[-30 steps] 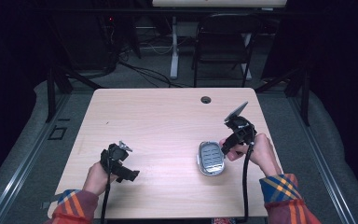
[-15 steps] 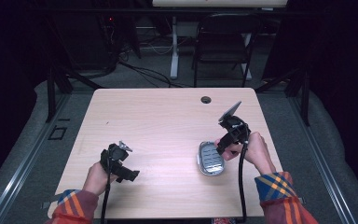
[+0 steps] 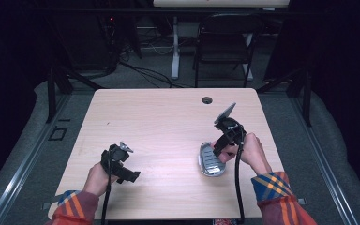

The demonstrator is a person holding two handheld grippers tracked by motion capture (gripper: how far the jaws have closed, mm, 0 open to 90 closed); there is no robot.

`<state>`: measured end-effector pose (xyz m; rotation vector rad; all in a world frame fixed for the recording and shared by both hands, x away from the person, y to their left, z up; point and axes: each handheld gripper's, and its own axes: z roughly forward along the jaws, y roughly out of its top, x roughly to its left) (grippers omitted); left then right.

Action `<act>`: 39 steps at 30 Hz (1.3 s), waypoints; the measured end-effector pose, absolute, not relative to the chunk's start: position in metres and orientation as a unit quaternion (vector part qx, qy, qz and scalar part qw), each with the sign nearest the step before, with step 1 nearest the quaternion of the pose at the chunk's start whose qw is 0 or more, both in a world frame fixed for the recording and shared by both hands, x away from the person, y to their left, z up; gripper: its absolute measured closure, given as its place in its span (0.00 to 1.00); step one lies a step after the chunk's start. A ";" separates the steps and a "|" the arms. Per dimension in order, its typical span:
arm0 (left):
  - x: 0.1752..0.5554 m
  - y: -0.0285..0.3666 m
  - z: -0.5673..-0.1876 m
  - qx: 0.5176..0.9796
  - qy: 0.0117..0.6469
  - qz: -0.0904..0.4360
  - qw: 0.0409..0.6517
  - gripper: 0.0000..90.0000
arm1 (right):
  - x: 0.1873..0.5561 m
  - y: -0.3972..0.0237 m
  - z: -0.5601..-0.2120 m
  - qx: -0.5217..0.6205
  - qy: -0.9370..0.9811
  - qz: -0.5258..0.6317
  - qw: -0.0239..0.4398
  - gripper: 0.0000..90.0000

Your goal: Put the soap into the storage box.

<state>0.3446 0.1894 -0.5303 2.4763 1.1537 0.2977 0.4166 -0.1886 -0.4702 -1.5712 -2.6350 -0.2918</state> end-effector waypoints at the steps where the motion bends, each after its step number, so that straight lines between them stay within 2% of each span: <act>1: 0.345 0.189 -0.530 0.884 0.412 0.106 0.195 0.00 | 0.417 -0.188 -0.471 -0.509 -0.855 -0.096 0.032 0.41; 39: 0.344 0.190 -0.530 0.884 0.411 0.106 0.195 0.00 | 0.423 -0.174 -0.491 -0.520 -0.849 -0.082 0.040 0.41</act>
